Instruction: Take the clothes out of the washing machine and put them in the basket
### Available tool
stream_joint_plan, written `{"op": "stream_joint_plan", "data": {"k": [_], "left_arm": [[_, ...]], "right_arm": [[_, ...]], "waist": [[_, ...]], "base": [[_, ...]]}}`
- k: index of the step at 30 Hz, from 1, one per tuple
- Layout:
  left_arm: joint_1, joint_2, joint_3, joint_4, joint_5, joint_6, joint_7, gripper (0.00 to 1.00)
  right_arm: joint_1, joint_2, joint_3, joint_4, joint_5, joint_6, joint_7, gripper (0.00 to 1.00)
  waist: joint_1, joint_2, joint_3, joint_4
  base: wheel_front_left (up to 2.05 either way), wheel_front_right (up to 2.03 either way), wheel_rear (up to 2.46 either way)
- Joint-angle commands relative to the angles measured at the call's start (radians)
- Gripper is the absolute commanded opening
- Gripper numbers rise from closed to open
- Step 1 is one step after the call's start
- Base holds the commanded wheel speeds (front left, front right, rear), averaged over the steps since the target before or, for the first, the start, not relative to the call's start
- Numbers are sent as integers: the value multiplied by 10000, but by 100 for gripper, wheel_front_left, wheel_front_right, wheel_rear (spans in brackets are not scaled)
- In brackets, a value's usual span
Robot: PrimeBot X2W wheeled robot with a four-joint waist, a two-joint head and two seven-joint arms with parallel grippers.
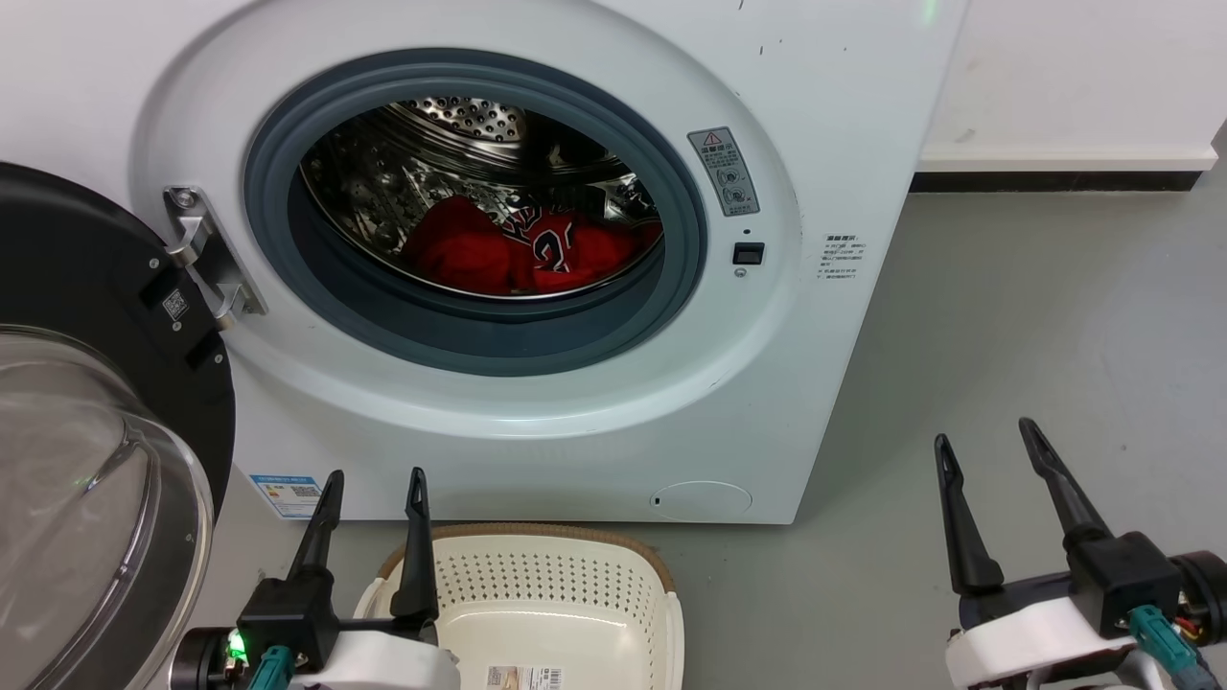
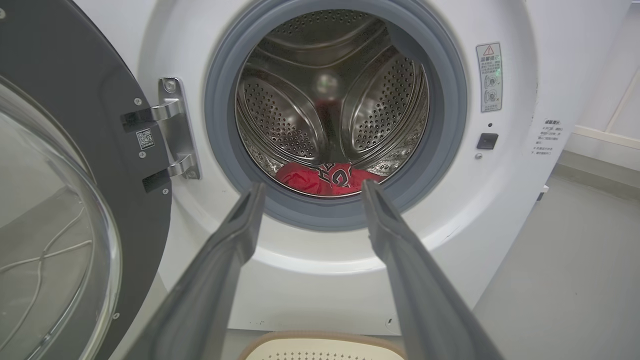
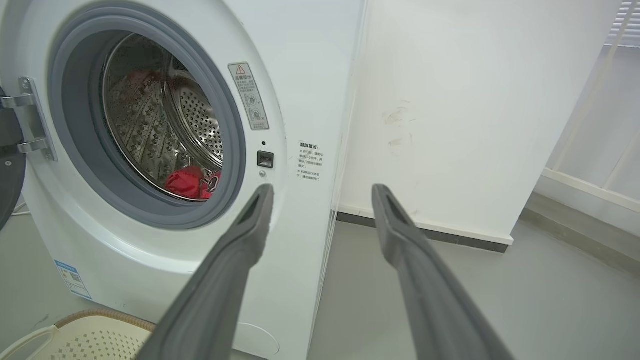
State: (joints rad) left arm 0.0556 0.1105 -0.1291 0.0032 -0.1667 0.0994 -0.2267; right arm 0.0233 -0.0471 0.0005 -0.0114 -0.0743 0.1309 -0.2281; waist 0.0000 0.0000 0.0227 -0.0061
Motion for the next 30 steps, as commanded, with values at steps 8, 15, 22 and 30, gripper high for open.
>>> {"op": "stream_joint_plan", "data": {"k": [8,15,22,30], "left_arm": [[200,-178,261,117,617,-350,-227,100],[217,-211,224,322,1370,-435,-344,100],[237,-256,237,258,1568,-416,-401,100],[239,-308,295,217,1568,-522,-398,100]], "right_arm": [[127,-45,-199,755,259,-3,-208,100],[87,-50,-206,867,-256,-5,-322,100],[78,-51,-251,872,-375,-5,-376,100],[28,-51,-268,943,-315,-5,-376,100]], "waist": [[0,0,-5,-8],[0,0,-6,-29],[0,0,3,-27],[0,0,-3,-38]], "base": [[0,0,0],[0,0,0],[0,0,0],[0,0,0]]}}
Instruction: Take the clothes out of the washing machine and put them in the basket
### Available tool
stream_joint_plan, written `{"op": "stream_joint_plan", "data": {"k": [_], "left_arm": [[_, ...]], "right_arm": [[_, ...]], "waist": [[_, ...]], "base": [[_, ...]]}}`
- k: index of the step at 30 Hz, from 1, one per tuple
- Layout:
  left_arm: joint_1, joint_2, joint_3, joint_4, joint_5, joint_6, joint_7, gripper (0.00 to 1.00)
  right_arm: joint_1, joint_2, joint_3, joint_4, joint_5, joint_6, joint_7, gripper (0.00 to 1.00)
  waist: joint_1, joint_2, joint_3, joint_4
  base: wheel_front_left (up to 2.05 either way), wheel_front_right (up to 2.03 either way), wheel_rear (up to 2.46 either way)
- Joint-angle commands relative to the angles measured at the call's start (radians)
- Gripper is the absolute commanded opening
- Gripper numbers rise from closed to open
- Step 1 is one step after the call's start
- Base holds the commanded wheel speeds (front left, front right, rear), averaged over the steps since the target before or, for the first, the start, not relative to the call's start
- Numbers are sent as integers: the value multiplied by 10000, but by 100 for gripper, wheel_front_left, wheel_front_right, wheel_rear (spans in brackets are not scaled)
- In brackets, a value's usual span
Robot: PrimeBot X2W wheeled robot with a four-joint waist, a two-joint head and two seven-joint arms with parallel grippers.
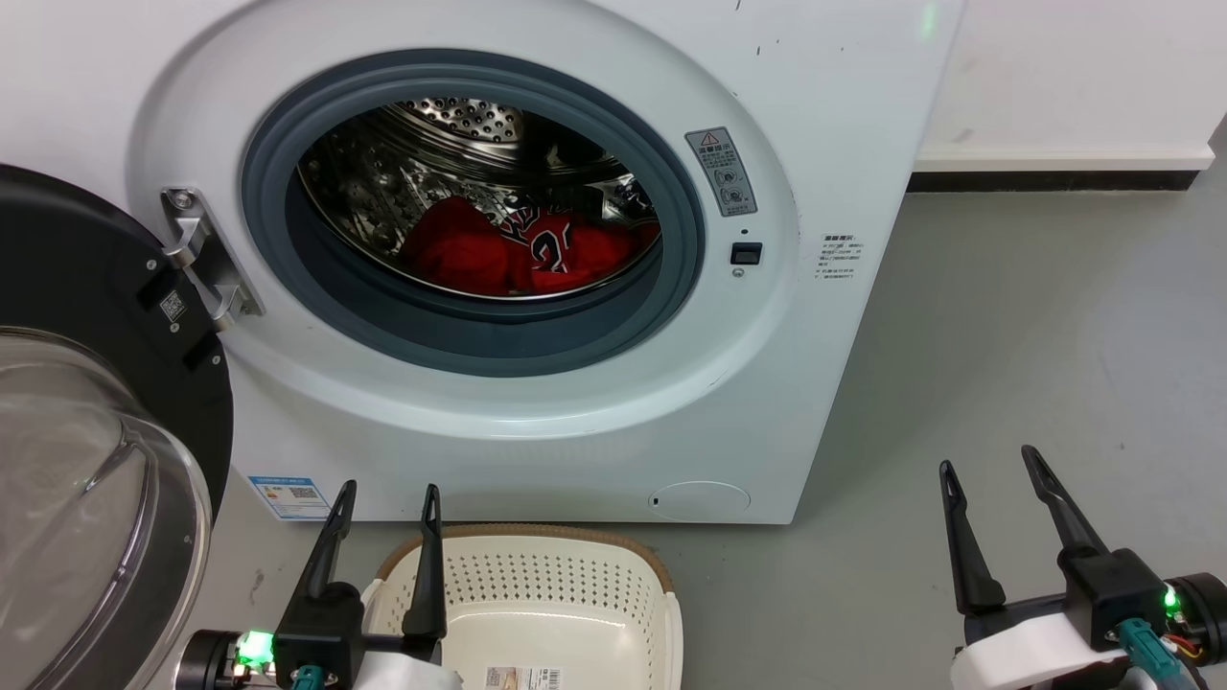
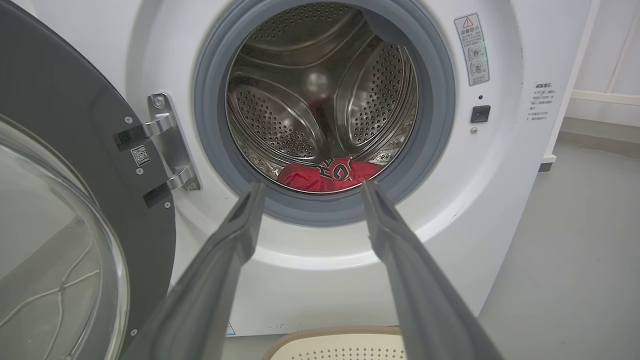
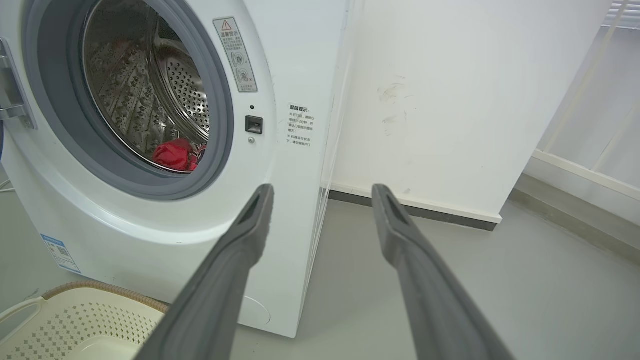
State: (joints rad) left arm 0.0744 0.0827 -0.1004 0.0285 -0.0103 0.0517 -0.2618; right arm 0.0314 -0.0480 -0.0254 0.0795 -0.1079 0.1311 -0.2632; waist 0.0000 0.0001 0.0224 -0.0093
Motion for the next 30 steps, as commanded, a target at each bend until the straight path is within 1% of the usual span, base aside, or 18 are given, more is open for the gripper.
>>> {"op": "stream_joint_plan", "data": {"k": [1,8,12,15,19,22,27,30], "left_arm": [[51,-30,8,-36,3,-45,-47,100],[20,-3,79,-9,84,-39,-40,100],[-287,185,-32,111,139,-234,-38,100],[-711,448,3,261,55,-526,-40,100],[-1669,1029,113,575,98,-974,-38,100],[-2780,1630,130,1187,152,-1317,-40,100],[-5221,2859,-206,2986,444,-1671,-9,100],[-7040,3568,-613,4128,508,-1784,664,100]], "right_arm": [[-52,-41,-9,34,21,-7,-25,100],[-212,-41,39,58,180,-7,-25,100],[-502,-37,4,40,332,-7,-25,100],[-815,-37,119,5,424,-7,-25,100],[-1217,-32,142,-79,736,-7,-25,100],[-1486,-29,131,-72,942,-7,-25,100],[-1896,-24,246,-102,1227,-7,-25,100],[-2117,-23,303,-166,1434,-7,-25,100]], "waist": [[0,-1,1,-6],[0,-1,195,-222],[0,-1,724,-575],[0,-1,1355,-981],[0,-1,2339,-1459],[0,-1,3060,-1732],[0,-1,4172,-2117],[0,-1,4769,-2319]], "base": [[0,0,0],[0,0,0],[0,0,0],[0,0,0],[0,0,0],[0,0,0],[0,0,0],[0,0,0]]}}
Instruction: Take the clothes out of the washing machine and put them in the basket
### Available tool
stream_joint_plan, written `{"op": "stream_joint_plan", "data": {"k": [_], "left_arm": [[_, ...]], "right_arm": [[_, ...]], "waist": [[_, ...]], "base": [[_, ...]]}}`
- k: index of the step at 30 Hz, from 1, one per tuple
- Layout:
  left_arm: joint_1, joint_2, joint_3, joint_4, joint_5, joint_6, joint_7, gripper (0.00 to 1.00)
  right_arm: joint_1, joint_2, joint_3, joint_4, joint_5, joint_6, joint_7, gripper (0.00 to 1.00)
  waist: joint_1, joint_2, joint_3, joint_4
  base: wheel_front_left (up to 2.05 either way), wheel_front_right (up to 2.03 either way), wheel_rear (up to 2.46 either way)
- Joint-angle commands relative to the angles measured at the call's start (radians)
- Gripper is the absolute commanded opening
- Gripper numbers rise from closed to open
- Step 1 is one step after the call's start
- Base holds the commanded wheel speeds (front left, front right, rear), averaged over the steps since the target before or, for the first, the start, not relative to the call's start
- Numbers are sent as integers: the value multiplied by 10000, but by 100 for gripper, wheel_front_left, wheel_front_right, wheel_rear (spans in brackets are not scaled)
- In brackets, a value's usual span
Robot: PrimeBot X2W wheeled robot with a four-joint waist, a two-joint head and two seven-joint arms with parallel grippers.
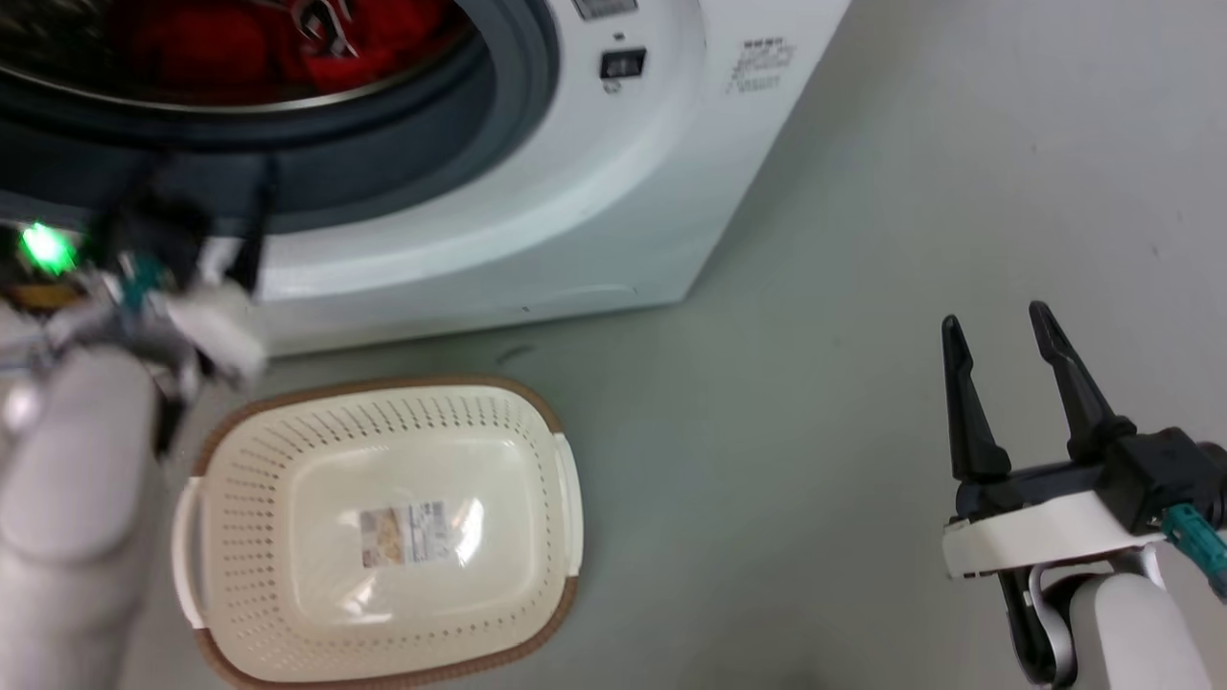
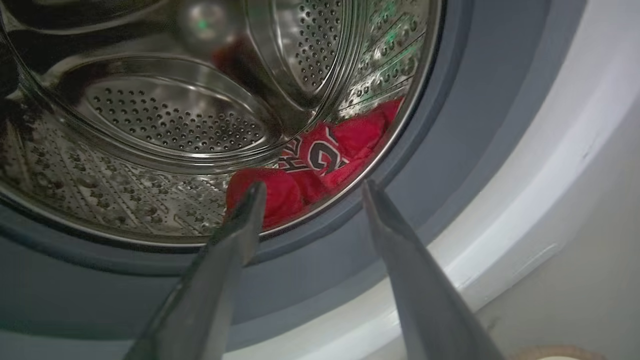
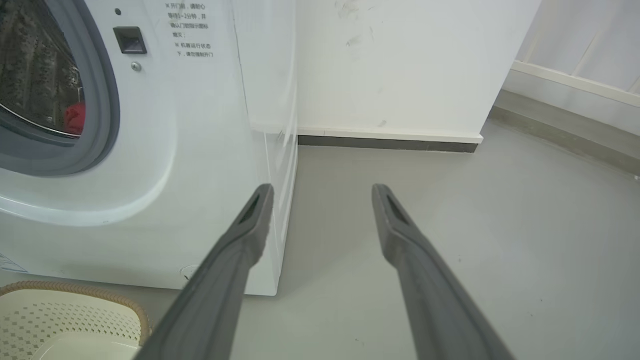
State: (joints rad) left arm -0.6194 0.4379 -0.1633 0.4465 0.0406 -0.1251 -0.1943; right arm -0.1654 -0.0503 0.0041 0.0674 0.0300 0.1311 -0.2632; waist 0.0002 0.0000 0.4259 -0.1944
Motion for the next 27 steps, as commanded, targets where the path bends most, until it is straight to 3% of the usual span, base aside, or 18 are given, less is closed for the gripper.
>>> {"op": "stream_joint_plan", "data": {"k": [1,9,16,27], "left_arm": [[-694,216,-167,284,45,-27,313,100],[-4849,1941,-2534,2069,-895,-45,3454,100],[-7938,3070,-4234,2806,-2402,-39,5863,100],[-10355,4283,-5879,2972,-4499,-40,8934,100]], "right_arm": [[-215,-1,17,-72,120,-7,-25,100],[-638,2,225,-230,624,-7,-25,100],[-913,5,493,-330,1081,-7,-25,100],[-1014,5,805,-504,1633,-7,-25,100]], "waist": [[-2,0,917,-517],[-2,0,2303,-1019],[-2,0,3335,-1489],[-2,0,4317,-2159]], "base": [[0,0,0],[0,0,0],[0,0,0],[0,0,0]]}}
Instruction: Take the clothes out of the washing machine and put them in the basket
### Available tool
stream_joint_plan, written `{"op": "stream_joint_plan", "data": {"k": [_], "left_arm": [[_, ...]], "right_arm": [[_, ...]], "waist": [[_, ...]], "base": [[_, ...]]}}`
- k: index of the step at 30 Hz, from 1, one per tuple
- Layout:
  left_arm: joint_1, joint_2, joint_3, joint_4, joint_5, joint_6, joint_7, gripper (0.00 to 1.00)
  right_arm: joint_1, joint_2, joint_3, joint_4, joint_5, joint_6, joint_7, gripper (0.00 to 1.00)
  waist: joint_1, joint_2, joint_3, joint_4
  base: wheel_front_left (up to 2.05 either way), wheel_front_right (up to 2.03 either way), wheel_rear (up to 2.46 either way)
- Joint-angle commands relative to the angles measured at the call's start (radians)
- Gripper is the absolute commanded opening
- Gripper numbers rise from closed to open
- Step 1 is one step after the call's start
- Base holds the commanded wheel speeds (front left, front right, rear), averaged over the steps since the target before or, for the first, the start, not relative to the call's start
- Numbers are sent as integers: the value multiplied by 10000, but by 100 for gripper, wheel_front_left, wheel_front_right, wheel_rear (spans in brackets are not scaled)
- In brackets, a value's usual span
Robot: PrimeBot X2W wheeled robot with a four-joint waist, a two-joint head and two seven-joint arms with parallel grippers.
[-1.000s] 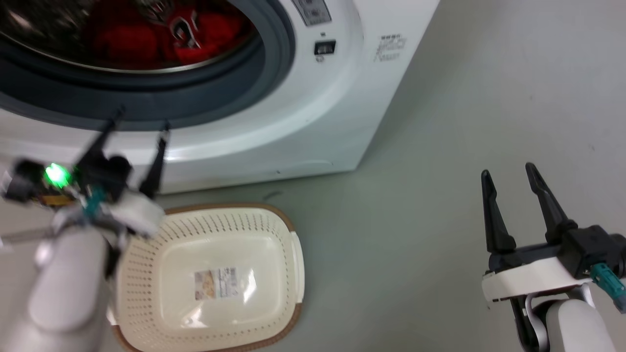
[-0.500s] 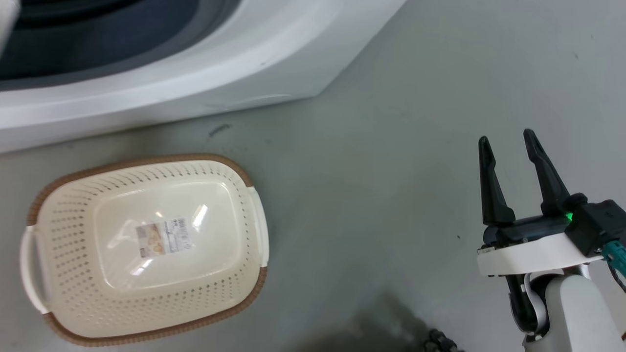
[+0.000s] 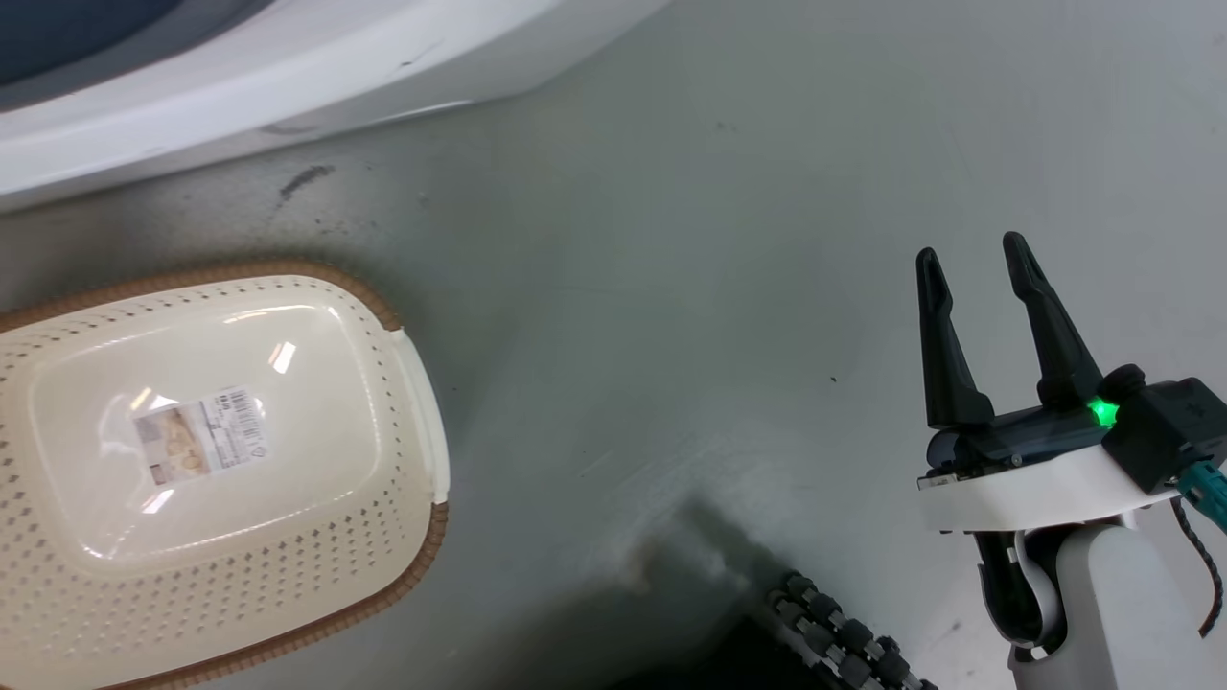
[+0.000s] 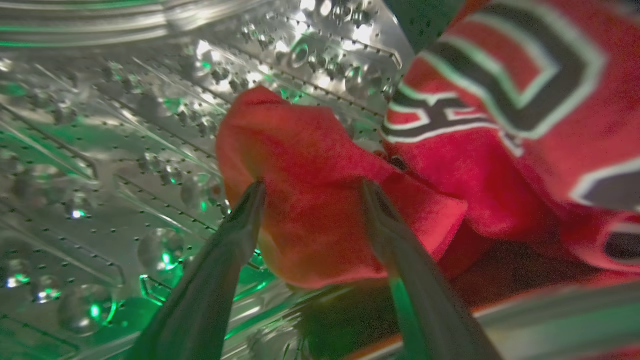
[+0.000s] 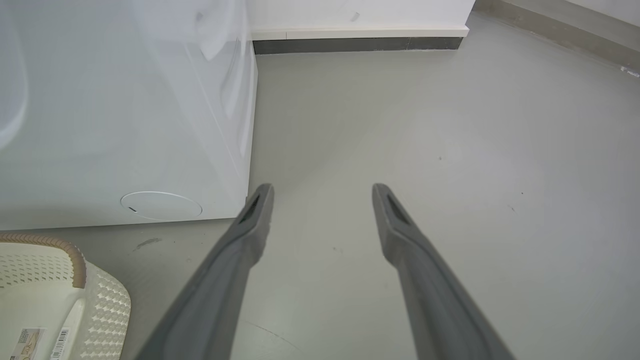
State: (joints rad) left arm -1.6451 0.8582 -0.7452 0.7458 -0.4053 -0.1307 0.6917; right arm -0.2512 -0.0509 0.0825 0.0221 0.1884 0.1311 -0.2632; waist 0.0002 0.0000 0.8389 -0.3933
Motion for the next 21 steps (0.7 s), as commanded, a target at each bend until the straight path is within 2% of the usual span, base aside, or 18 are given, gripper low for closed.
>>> {"op": "stream_joint_plan", "data": {"k": [1,8,9,10,11,15,21], "left_arm": [[-217,190,-137,-59,-138,15,255,100],[-478,655,-411,-310,-771,15,865,100],[-473,665,-386,-318,-845,17,914,71],[-479,661,-358,-343,-891,52,933,5],[-424,640,-385,-369,-926,44,954,0],[-204,549,-351,-435,-1005,182,624,0],[93,279,-242,-316,-1062,450,-654,0]], "right_arm": [[-158,11,38,-58,84,-7,-25,100],[-121,11,134,-135,266,-7,-25,100],[-138,9,126,-137,284,-7,-25,100],[-165,9,119,-136,303,-7,-25,100],[-200,11,122,-133,315,-7,-25,100],[-251,9,89,-134,304,-7,-25,100],[-373,9,-104,-50,120,-7,-25,100]], "waist": [[-2,0,251,-210],[-2,0,546,-330],[-2,0,572,-322],[-2,0,593,-310],[-2,0,603,-294],[-2,0,551,-207],[-2,0,141,10]], "base": [[0,0,0],[0,0,0],[0,0,0],[0,0,0],[0,0,0],[0,0,0],[0,0,0]]}}
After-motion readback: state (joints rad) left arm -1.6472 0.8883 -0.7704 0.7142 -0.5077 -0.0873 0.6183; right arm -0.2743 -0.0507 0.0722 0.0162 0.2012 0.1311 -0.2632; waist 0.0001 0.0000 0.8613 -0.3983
